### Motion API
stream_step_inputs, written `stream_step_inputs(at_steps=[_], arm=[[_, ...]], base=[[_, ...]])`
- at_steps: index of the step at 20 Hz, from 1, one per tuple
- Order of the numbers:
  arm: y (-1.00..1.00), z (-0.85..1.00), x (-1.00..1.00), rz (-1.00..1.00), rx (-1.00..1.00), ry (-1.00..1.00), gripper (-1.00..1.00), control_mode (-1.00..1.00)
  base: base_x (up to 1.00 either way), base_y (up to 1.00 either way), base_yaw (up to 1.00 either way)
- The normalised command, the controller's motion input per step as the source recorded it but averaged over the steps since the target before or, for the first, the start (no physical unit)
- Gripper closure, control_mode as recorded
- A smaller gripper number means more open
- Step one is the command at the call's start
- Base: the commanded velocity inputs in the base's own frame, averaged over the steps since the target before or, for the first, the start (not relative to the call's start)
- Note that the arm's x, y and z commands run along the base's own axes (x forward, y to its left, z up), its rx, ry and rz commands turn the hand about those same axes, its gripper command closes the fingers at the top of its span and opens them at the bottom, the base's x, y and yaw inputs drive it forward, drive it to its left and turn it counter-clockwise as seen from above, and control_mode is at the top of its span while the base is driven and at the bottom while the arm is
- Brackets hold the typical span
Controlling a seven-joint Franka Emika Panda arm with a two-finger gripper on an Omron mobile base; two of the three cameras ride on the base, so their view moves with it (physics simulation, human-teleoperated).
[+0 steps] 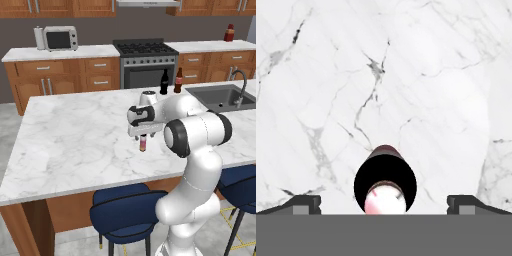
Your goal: Place the large bottle from the dining counter next to the other large bottle outside the sink, and place the small bottle from the dining counter next to the other small bottle inside the sink.
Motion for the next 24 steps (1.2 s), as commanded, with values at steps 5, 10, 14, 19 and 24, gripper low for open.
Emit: stream_step_inputs(at_steps=[5, 10, 14, 19, 24], arm=[[0.0, 0.0, 0.0, 0.0, 0.0, 0.0, -1.0, -1.0], [0.0, 0.0, 0.02, 0.0, 0.0, 0.0, -1.0, -1.0], [0.0, 0.0, 0.0, 0.0, 0.0, 0.0, -1.0, -1.0], [0.0, 0.01, 0.0, 0.0, 0.0, 0.0, -1.0, -1.0], [0.0, 0.16, -0.11, 0.0, 0.01, 0.0, -1.0, -1.0]], base=[[0.0, 0.0, 0.0], [0.0, 0.0, 0.0], [0.0, 0.0, 0.0], [0.0, 0.0, 0.0], [0.0, 0.0, 0.0]])
